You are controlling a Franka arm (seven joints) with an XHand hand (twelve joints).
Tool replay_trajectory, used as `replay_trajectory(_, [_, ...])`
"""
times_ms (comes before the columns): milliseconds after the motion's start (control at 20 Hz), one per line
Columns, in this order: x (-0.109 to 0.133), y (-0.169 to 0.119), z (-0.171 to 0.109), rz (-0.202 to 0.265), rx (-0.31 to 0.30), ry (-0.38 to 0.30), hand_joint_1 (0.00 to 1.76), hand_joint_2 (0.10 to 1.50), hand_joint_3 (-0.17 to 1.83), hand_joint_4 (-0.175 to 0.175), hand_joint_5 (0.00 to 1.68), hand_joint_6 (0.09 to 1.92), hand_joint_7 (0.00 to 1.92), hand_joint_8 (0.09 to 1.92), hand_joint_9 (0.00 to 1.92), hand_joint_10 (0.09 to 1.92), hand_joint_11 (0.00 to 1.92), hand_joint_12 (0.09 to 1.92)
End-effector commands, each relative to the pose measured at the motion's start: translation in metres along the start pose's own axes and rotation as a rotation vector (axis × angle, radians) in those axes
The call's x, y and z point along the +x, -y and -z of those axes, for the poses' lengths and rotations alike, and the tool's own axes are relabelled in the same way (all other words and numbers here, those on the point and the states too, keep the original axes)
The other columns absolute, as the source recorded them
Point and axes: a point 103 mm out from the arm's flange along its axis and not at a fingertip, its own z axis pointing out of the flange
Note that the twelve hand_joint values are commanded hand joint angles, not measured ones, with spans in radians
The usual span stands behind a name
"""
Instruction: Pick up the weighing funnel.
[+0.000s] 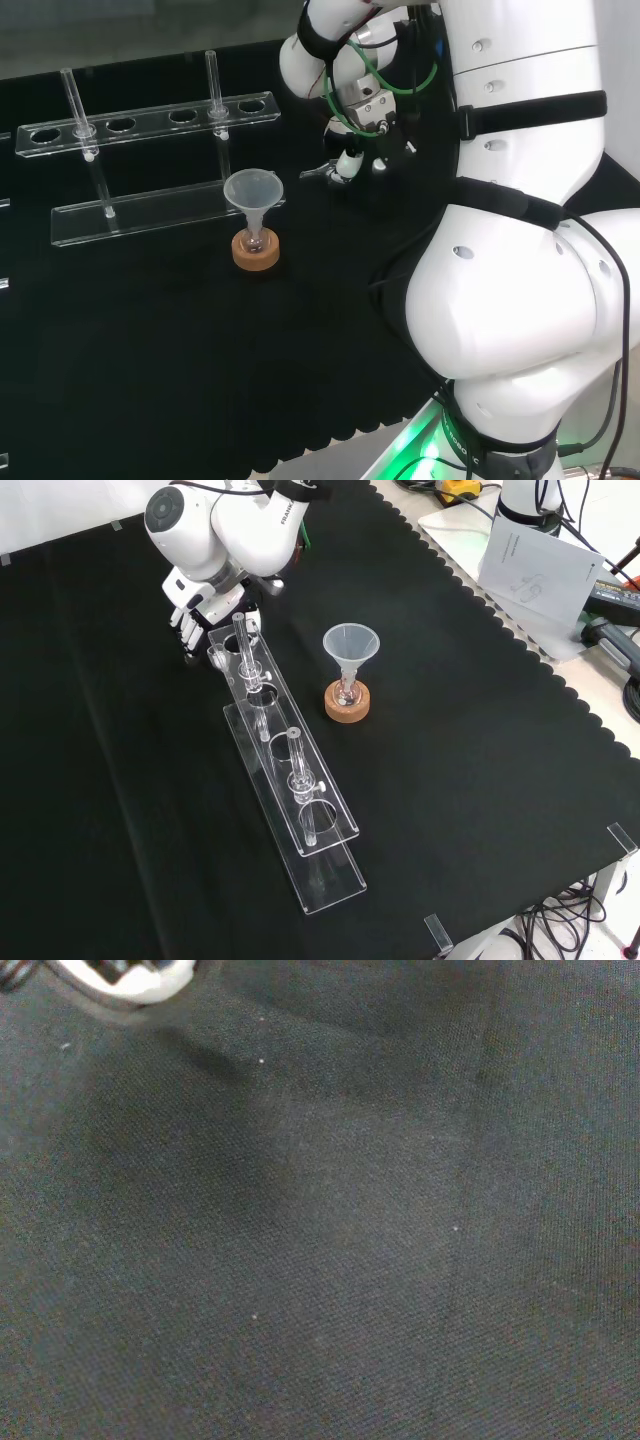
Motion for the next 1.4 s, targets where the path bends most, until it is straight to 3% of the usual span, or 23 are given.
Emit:
replay_trajectory(50, [0.008, -0.003, 0.000, -0.002, 0.000, 0.006, 0.82, 0.66, 0.52, -0.013, 0.66, 0.62, 0.51, 0.68, 0.72, 0.53, 0.44, 1.30])
replay_trajectory(550, [0.018, -0.007, 0.004, -0.011, 0.007, 0.045, 0.82, 0.65, 0.52, -0.011, 0.67, 0.64, 0.51, 0.68, 0.72, 0.53, 0.45, 1.30])
replay_trajectory(800, [0.010, -0.006, 0.003, -0.011, 0.006, 0.028, 0.83, 0.66, 0.53, -0.004, 0.71, 0.67, 0.51, 0.69, 0.72, 0.53, 0.45, 1.30])
replay_trajectory(1400, [0.017, -0.007, 0.004, -0.023, 0.004, 0.027, 0.84, 0.66, 0.53, 0.002, 0.77, 0.71, 0.51, 0.69, 0.73, 0.53, 0.45, 1.29])
